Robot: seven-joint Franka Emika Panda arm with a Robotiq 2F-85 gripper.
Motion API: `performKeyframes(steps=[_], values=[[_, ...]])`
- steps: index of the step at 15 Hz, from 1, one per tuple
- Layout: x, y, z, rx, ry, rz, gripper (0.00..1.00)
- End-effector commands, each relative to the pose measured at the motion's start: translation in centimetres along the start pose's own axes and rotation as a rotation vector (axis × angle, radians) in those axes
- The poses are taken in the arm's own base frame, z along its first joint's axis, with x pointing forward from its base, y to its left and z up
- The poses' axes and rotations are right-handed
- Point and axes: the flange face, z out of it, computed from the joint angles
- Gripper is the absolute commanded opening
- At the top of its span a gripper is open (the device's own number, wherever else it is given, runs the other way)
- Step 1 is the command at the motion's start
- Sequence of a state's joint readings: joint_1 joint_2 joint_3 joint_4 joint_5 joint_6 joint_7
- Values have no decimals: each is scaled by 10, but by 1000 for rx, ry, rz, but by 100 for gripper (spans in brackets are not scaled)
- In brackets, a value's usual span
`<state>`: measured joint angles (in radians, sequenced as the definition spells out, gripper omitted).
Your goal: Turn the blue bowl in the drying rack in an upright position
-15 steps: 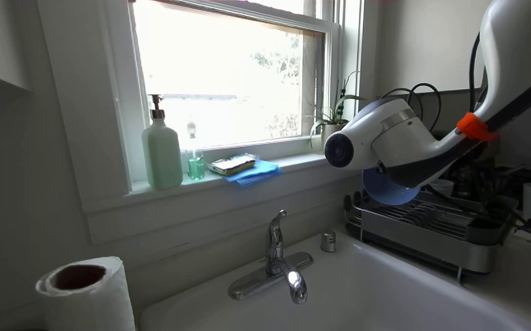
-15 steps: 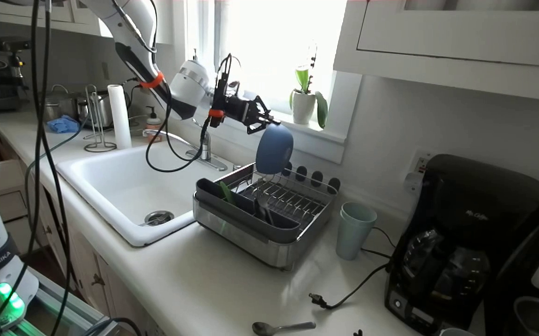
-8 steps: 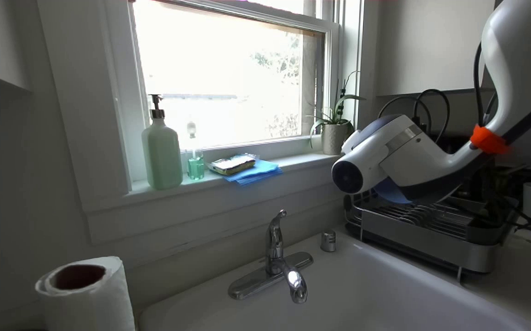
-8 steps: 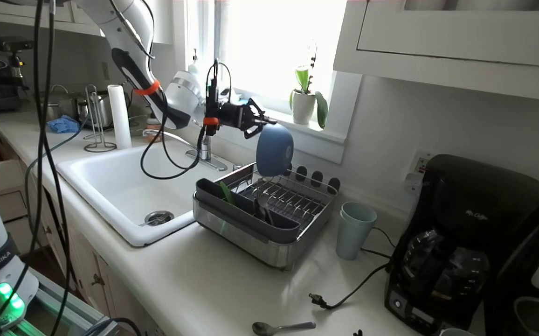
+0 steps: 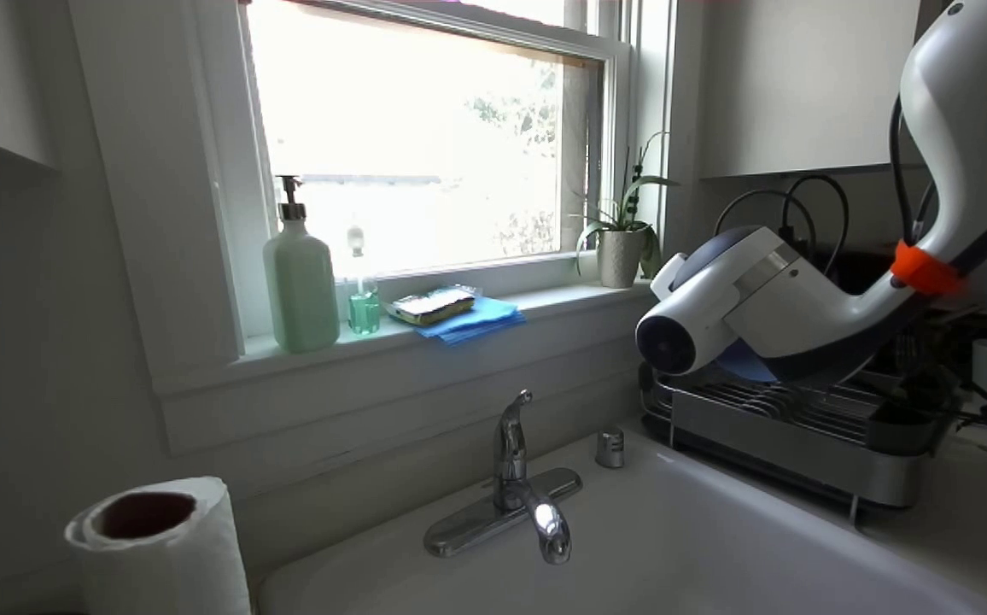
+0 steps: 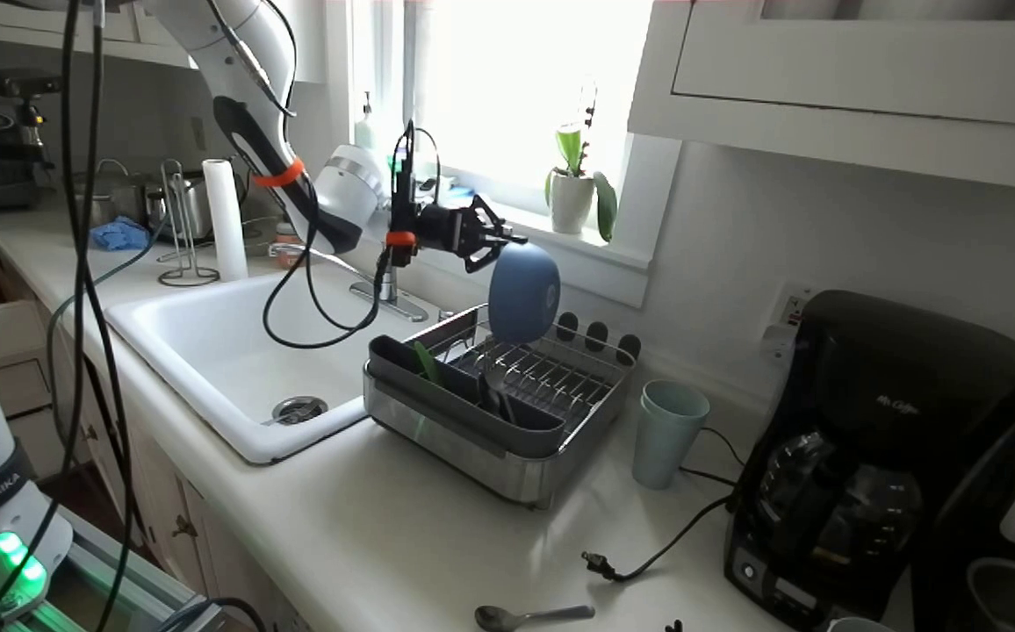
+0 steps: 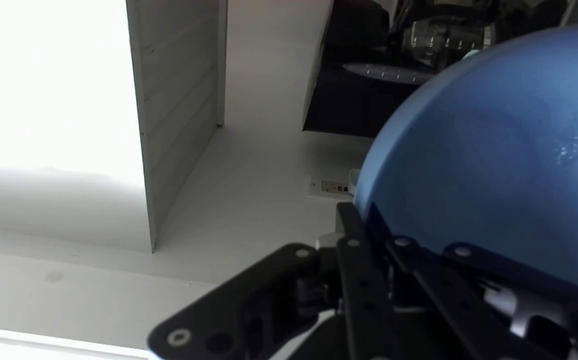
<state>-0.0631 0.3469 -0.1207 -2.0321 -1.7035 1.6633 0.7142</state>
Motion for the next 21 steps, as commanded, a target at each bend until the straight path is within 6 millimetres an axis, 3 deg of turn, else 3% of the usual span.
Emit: performKeyframes(steps=[1, 21], values=[[-8, -1, -1, 0, 13, -11, 1], [1, -14, -8, 142, 71, -21, 1]])
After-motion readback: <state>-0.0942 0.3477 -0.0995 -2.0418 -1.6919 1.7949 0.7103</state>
